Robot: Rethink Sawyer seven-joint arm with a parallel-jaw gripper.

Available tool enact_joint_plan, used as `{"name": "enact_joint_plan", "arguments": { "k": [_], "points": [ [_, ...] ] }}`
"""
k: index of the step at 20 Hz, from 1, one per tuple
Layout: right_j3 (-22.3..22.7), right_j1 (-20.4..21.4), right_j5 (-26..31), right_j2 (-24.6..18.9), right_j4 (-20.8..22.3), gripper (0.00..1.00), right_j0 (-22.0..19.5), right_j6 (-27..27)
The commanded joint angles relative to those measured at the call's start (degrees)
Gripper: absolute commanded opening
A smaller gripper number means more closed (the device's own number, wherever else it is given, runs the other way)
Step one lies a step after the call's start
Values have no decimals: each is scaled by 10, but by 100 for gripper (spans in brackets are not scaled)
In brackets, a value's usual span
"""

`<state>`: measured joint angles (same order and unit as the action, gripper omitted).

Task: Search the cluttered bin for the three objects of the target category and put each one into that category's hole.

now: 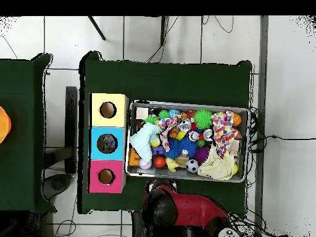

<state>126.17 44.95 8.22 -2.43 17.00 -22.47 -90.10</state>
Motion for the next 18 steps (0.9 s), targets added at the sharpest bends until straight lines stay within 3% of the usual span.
{"name": "enact_joint_plan", "arguments": {
  "k": [1,18],
  "points": [
    [-67,-115,-45,-39,61,100,-5,-22],
    [-103,-151,-43,-43,76,100,-1,-43]
  ]
}}
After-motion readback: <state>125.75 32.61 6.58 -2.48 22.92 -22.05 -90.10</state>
